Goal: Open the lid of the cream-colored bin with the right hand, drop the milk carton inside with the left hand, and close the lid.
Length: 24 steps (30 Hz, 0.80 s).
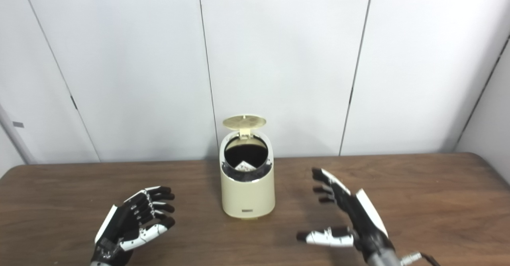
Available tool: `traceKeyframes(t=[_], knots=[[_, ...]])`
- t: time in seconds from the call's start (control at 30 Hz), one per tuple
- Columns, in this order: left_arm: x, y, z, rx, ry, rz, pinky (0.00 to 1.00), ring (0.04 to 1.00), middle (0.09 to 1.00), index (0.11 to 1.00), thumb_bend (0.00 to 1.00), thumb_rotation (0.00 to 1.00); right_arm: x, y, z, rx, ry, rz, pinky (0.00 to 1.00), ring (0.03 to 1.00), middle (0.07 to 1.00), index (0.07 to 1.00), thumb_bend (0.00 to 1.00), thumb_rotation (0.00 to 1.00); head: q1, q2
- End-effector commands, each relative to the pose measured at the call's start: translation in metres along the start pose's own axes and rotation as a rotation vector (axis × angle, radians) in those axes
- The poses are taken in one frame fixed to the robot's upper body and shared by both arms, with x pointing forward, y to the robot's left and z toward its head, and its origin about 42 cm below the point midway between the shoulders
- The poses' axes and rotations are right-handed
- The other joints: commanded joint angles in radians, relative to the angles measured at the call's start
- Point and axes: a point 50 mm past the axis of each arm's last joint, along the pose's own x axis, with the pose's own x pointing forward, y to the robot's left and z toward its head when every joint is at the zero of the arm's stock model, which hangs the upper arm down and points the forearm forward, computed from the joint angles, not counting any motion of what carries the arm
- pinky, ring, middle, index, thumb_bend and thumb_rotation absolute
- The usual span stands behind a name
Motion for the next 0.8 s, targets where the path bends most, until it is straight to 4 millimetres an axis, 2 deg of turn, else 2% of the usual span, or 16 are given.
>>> traceKeyframes(t=[0.0,0.13,0.23,0.33,0.47,0.6,0.67,0.77], knots=[[0.013,0.0,0.015,0.02,-0.1,-0.016,0.48,0.605,0.689,0.708,0.68,0.09,0.024,-0.017,0.025,-0.051,-0.116,-0.017,0.73,0.819,0.885,0.878,0.72,0.18,-0.001,-0.001],[0.01,-0.003,0.012,0.029,-0.097,-0.018,0.48,0.6,0.686,0.709,0.69,0.13,0.052,-0.029,0.046,-0.139,-0.164,0.007,0.74,0.821,0.89,0.874,0.74,0.26,-0.002,-0.006],[0.009,-0.004,0.01,0.039,-0.095,-0.02,0.49,0.599,0.684,0.707,0.69,0.13,0.07,-0.035,0.064,-0.155,-0.191,0.017,0.76,0.835,0.934,0.857,0.74,0.24,-0.004,-0.008],[0.008,-0.006,0.009,0.036,-0.091,-0.026,0.49,0.597,0.682,0.708,0.69,0.13,0.091,-0.04,0.089,-0.204,-0.24,0.024,0.73,0.837,0.888,0.859,0.75,0.28,-0.007,-0.009],[0.008,-0.008,0.008,0.035,-0.09,-0.026,0.49,0.595,0.682,0.715,0.68,0.13,0.114,-0.04,0.117,-0.257,-0.262,0.04,0.79,0.866,0.871,0.856,0.72,0.26,-0.005,-0.011],[0.007,-0.009,0.007,0.033,-0.09,-0.027,0.49,0.595,0.684,0.717,0.68,0.11,0.137,-0.035,0.137,-0.341,-0.268,0.06,0.75,0.865,0.859,0.855,0.75,0.24,-0.003,-0.011],[0.006,-0.01,0.007,0.033,-0.087,-0.025,0.49,0.596,0.685,0.716,0.68,0.11,0.144,-0.032,0.145,-0.381,-0.254,0.079,0.72,0.881,0.88,0.869,0.76,0.28,-0.004,-0.011],[0.006,-0.01,0.006,0.032,-0.082,-0.025,0.49,0.602,0.686,0.717,0.69,0.11,0.152,-0.028,0.152,-0.423,-0.25,0.099,0.73,0.9,0.902,0.875,0.75,0.31,-0.003,-0.012]])
